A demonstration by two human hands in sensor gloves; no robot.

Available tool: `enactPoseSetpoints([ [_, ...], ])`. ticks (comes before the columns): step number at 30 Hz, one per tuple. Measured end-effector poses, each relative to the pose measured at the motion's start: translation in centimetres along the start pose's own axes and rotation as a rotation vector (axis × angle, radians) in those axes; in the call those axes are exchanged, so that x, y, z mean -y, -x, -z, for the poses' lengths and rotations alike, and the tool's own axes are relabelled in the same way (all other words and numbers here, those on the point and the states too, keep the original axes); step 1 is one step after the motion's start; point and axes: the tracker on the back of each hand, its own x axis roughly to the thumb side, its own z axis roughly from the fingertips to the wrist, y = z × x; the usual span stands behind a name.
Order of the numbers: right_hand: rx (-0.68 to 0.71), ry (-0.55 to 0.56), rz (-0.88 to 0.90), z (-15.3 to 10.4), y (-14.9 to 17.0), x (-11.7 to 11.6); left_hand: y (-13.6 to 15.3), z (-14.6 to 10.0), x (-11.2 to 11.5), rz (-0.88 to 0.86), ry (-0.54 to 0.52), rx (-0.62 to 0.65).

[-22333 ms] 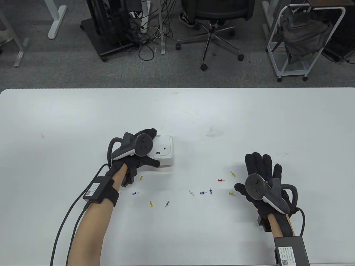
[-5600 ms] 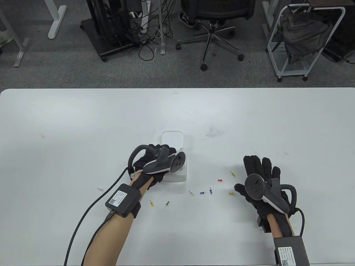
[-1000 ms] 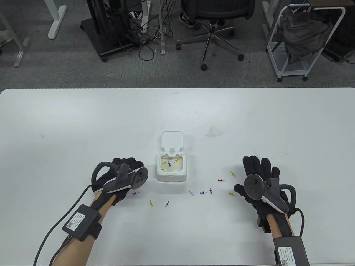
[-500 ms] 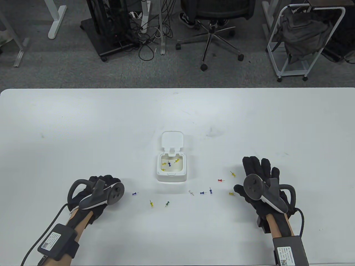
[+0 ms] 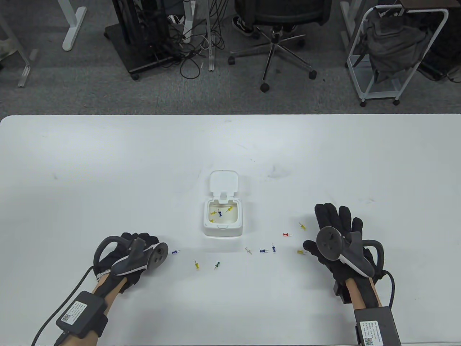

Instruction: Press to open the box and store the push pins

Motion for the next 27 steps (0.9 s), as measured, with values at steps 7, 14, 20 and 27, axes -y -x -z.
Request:
enactPoseSetpoints([
  [7,0.0,-0.001,-0.002,0.0,0.0,0.0,0.5,0.2,0.1,-0.055,0.007,-0.007],
  [14,0.0,0.003,0.004,0.0,0.0,0.0,0.5,1.1,-1.0,-0.11,0.012,-0.011],
  [20,-0.001,0.001,0.007,0.0,0.0,0.0,0.0,2.7,-3.9,-0.132,-0.037,0.003],
  [27,0.0,0.003,0.011,0.0,0.1,0.0,-2.6,4.8,-6.9,-0.132,-0.083,0.058],
])
